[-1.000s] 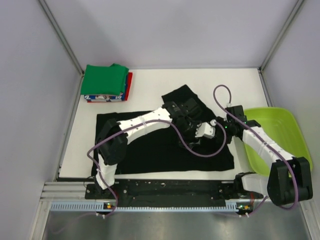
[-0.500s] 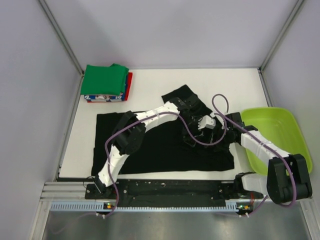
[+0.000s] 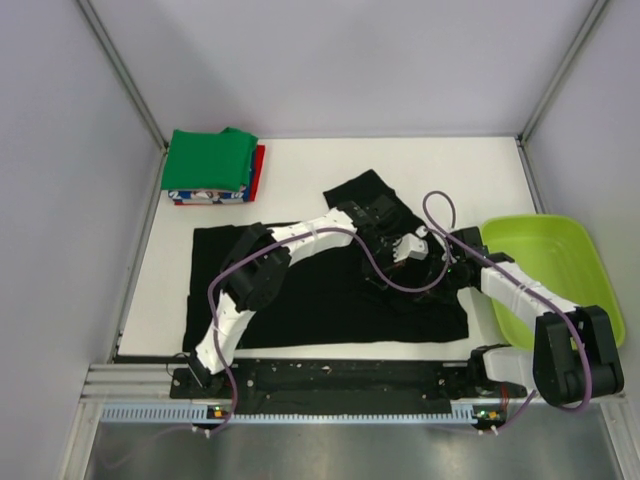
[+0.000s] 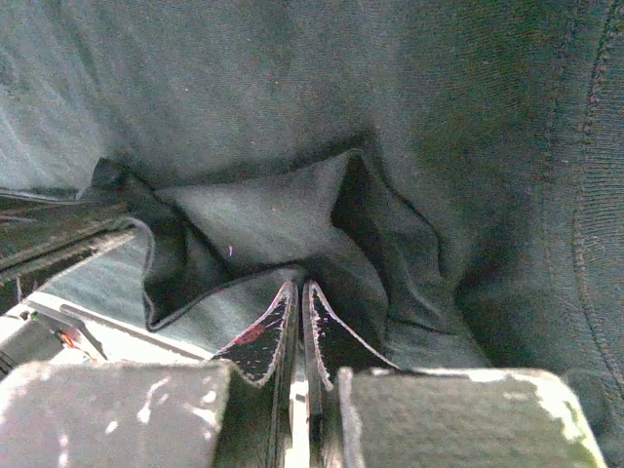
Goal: Fold and stack the t-shirts
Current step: Fold the flattened tshirt in 1/3 of the way
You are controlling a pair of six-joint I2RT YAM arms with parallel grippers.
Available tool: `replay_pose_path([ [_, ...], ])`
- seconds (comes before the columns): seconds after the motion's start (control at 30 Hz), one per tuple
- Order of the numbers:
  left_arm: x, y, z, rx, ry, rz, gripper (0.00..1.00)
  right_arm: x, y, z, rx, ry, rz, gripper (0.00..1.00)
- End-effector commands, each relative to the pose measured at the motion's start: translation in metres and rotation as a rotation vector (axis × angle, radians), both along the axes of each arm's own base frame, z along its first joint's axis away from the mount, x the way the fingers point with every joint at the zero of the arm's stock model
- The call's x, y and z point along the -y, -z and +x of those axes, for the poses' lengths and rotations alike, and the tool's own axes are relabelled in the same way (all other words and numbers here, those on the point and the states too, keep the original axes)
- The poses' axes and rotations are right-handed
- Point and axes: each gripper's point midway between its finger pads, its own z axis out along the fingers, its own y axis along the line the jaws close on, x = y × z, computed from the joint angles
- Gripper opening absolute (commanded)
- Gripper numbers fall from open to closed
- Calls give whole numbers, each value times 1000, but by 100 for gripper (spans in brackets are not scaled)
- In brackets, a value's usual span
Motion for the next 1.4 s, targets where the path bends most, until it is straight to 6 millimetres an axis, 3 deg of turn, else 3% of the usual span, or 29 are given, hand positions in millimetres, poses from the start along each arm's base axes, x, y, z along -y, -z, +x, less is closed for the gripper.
replay_pose_path([
  [0.0,-15,-40,26,113,-152,-40,0,-2,-23,23,105,-10,2,0],
  [0.3,-43,-40,65,107,-429,-58,0,-12,-60,88,343,2,35,0],
  [0.5,-48,-24,79,64,-502,-21,0,-11,-78,138,502,40,14,0],
  [0.63,-56,-17,101,74,-607,1,0,4,-78,168,572,92,-73,0],
  [0.83,-68,-10,116,75,-681,24,0,-5,-73,194,632,103,-24,0],
  [1.0,-74,-7,120,75,-710,39,0,-15,-70,214,663,100,23,0],
  [1.17,-78,2,120,72,-719,64,1,-21,-54,224,620,79,29,0],
  [1.23,-79,9,116,48,-708,84,11,-22,-48,223,591,71,28,0],
  [1.27,-79,12,115,39,-707,95,19,-22,-45,223,582,69,23,3],
  [1.37,-83,12,118,53,-715,119,39,-15,-47,223,564,81,-20,38],
])
